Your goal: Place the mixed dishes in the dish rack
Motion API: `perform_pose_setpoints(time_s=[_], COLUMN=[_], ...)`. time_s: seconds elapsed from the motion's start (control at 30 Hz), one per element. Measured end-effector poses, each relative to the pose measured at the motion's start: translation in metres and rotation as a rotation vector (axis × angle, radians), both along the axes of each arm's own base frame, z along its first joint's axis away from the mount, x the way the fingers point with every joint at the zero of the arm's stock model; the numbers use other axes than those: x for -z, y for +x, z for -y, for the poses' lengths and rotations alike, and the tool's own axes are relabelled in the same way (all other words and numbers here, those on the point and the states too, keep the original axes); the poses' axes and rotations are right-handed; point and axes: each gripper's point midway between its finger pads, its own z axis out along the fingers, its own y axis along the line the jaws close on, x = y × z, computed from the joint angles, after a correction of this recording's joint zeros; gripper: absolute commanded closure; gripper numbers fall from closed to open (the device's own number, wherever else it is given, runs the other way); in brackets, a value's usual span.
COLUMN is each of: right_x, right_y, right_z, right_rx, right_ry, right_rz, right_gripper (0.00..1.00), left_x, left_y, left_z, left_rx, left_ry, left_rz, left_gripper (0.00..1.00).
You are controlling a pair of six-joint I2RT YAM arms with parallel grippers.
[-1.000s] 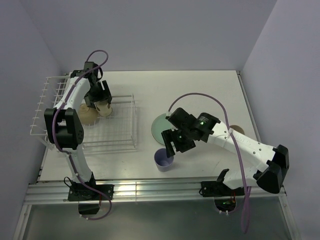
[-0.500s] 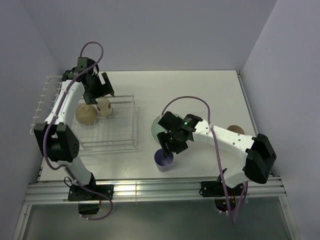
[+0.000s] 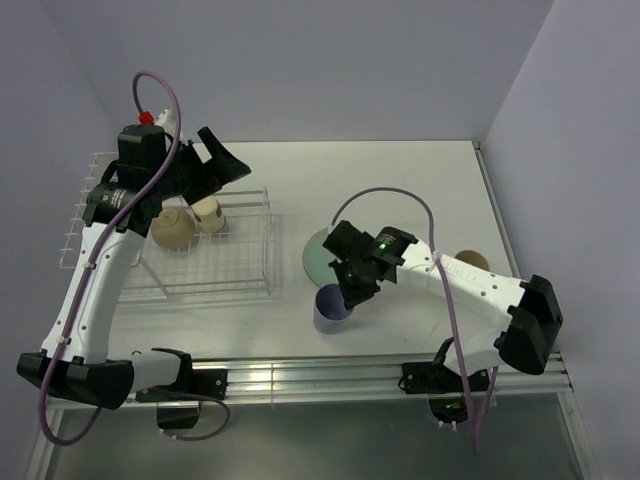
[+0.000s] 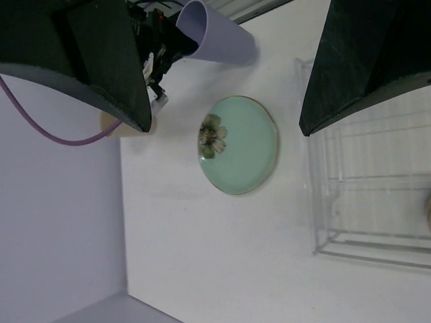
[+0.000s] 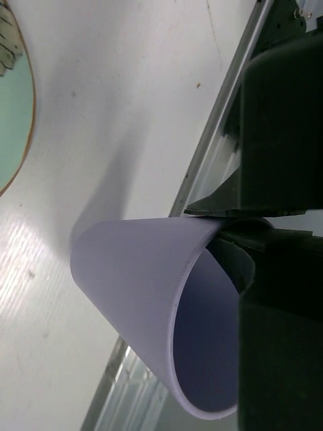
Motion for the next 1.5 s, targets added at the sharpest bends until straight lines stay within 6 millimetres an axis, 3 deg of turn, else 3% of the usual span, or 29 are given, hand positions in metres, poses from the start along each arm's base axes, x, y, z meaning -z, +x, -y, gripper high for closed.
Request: perform_pose_setpoints(time_s=[0.1,0.2,0.33,0.43,0.63,0.9,1.03,1.23,1.5], right_x=[-0.04,-0.094,-0.156,-0.177,-0.199,-0.222,-0.239,-0.261,-0.266], right_y=[0.011,0.028,0.048,0.051,0.046,0.053,0.054,0.053,0.055], right_z=[-0.008,-0.023,-0.025,-0.023,-0.037,-0.048,-0.056,-0.061,-0.064], right_rx=[0.009,0.027,0.07,0.078,0.058,0.104,0.082,0.041,0.043], right_ry=[0.07,0.232,0.451,0.556,0.772,1.068,1.181,1.287,1.359], right_rz=[0.056,0.114,0.146,0.13,0.02,-0.146,-0.189,-0.219,-0.279], right_gripper=[1.0,1.0,1.0,1.0,1.0,1.0,1.0,1.0,1.0], left_x=[0.011,0.016,0.0,-0.022,-0.056,-0.047,-0.054,-0.066,-0.07], left_y=[-0.012,-0.023,-0.037,-0.049,-0.078,-0.102,-0.116,-0.137,-0.146], left_z=[0.016,0.035,0.053,0.059,0.071,0.085,0.096,0.11,0.117], left_rx=[0.071,0.159,0.264,0.326,0.462,0.6,0.666,0.757,0.793], left_ry=[-0.07,-0.151,-0.252,-0.31,-0.431,-0.531,-0.554,-0.575,-0.592], left_rz=[-0.029,-0.045,-0.001,0.07,0.167,0.107,0.111,0.143,0.156], left_gripper=[0.01,0.01,0.01,0.01,0.01,0.01,0.01,0.01,0.05])
